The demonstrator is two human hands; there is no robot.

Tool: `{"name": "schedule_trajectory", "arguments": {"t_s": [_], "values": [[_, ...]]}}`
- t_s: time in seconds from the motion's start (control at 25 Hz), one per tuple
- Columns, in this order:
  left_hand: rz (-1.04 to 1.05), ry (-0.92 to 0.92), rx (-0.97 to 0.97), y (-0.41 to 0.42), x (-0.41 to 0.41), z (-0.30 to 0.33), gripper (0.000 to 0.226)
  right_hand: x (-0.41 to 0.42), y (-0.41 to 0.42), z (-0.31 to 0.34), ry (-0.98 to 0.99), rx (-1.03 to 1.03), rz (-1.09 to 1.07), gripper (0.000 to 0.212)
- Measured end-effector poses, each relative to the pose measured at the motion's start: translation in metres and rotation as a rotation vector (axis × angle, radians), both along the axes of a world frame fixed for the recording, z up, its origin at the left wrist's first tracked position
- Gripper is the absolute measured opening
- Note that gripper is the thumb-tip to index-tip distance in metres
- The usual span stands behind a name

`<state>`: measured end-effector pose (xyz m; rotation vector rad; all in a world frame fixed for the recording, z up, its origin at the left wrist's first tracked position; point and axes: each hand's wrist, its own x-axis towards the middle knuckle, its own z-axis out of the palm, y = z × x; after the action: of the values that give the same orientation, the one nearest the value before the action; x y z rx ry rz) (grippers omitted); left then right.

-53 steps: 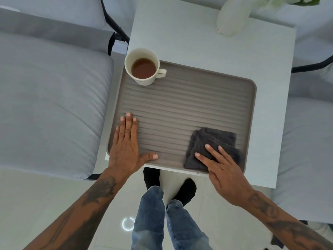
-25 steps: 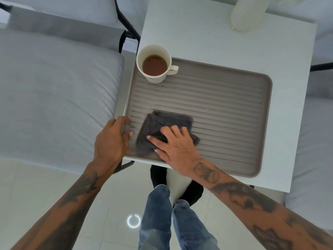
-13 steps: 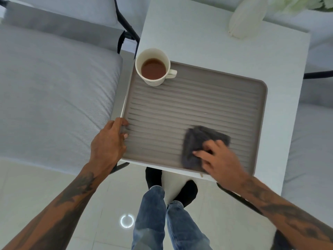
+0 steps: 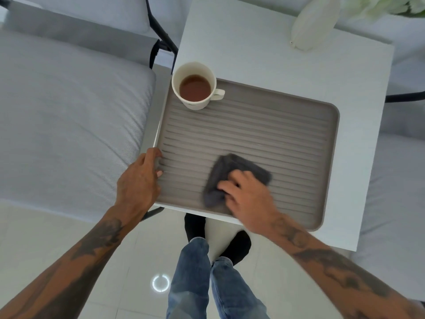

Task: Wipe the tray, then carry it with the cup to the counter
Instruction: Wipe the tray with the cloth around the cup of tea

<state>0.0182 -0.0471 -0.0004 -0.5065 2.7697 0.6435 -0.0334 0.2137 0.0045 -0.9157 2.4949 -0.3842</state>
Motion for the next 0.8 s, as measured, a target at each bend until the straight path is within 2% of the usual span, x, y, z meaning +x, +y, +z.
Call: {"name": "schedule_trajectory", "arguments": {"t_s": [0.12, 0.24, 0.4, 0.52, 0.64, 0.8], "values": [[0.04, 0.005, 0.017, 0.001, -0.001, 0.0, 0.045, 0.007, -0.1, -0.007, -0.015, -0.081, 0.009, 0.037], [0.083, 0.002, 0.053, 0.001, -0.002, -0.002, 0.052, 0.002, -0.133, -0.01, -0.057, -0.088, -0.071, 0.042], [0.127, -0.012, 0.061, 0.0, 0.0, -0.005, 0.047, -0.02, -0.082, -0.007, -0.135, -0.03, -0.158, 0.029], [0.149, -0.018, 0.073, 0.0, 0.0, -0.004, 0.045, -0.036, 0.003, -0.003, -0.137, 0.123, -0.306, 0.017], [0.136, -0.023, 0.074, 0.0, 0.0, -0.006, 0.045, -0.043, 0.076, 0.006, -0.146, 0.231, -0.433, 0.017], [0.111, -0.018, 0.057, 0.001, 0.002, -0.006, 0.046, -0.037, 0.06, 0.0, -0.071, 0.302, -0.473, 0.023]]}}
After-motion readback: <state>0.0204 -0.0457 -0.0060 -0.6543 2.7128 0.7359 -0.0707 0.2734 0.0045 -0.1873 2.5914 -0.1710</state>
